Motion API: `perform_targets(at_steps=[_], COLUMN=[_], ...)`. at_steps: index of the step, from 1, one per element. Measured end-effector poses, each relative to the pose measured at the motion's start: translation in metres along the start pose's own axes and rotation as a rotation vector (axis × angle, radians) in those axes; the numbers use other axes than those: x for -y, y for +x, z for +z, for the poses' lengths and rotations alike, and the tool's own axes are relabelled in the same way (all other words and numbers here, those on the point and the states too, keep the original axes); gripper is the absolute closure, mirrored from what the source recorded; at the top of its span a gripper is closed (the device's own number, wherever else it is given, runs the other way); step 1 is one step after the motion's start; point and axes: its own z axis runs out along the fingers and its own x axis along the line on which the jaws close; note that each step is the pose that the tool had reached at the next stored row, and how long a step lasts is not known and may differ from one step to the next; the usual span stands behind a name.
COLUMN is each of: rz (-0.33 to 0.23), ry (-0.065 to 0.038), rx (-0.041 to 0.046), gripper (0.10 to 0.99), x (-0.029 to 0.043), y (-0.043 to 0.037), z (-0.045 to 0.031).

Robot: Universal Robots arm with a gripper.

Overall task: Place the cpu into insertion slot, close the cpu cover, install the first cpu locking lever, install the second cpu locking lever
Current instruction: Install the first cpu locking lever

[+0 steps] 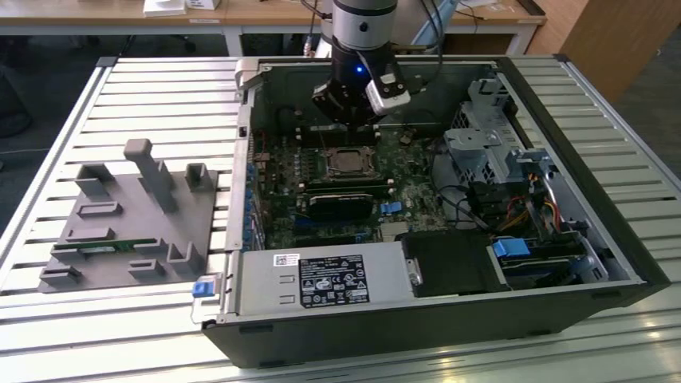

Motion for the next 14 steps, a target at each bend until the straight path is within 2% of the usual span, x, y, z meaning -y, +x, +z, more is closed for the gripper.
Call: perform_targets(at_steps=[2,4,9,11,14], rz=[-0.03,-0.034,-0.034,-0.037,-0.087], ry=[0.0,-0.001,-0.005,-0.006,-0.006], rx=[-0.0003,0.0025,0.0163,0.0175,0.0167], gripper=[0.98,0.98,0.98,0.98,0.98], x=[0.0,0.0003,0.0025,0.003,0.003], y=[0.0,0.0016,0.0156,0.0188,0.0188], z=[0.0,0.0001,0.0,0.0,0.0001])
